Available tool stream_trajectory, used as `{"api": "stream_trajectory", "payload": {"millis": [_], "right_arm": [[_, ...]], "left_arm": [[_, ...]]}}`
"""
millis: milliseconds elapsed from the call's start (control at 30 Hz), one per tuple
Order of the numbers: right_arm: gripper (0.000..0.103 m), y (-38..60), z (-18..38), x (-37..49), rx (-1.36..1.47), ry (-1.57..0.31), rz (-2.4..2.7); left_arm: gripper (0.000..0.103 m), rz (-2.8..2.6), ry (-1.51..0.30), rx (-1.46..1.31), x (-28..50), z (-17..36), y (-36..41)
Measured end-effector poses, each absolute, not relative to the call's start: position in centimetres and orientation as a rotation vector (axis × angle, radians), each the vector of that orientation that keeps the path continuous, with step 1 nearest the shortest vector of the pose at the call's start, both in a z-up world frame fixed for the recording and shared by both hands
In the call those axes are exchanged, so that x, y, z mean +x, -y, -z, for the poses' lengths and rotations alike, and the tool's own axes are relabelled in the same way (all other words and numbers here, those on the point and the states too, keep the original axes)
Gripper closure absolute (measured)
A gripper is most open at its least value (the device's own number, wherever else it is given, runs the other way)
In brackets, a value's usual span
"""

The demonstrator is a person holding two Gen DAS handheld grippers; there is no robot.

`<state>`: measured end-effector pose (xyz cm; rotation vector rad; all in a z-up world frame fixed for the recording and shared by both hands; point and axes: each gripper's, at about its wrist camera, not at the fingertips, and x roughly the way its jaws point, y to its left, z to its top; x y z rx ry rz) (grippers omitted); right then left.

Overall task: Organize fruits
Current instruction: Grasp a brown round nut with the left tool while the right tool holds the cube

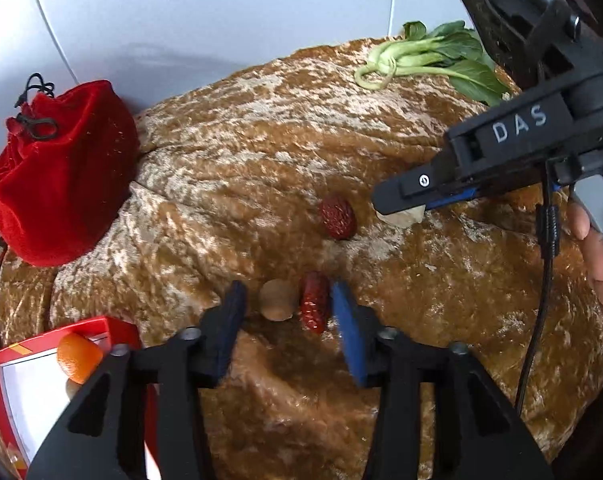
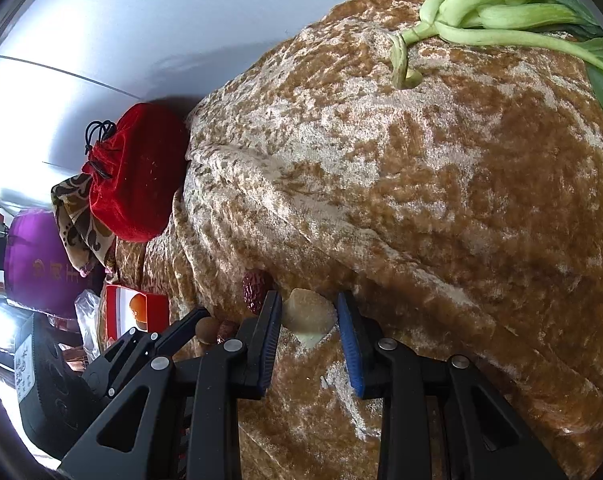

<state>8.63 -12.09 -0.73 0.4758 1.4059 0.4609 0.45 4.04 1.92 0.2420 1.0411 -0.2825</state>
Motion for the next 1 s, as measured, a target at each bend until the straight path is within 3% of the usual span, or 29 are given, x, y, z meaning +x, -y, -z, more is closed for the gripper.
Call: {"api": "stream_trajectory", "payload": {"millis": [267,833,1000], "right_arm": [[0.074,12.1,0.8,8.6,0.478,-1.410,-0.461],[0.074,12.2,1.0,8.6,0.485,-1.416,-0.460],[0.073,12.2,1.0,8.6,0.479,-1.415,-0.459]], "left_arm": [[0.052,0.247,-0.999,0.261,0.3,-3.6,-5.9],[0.052,0.230,-1.055,0.301,1.2,-1.9,-4.8],[0.058,0.236,-1.077,0.318,1.0,-1.1,-4.1]]}}
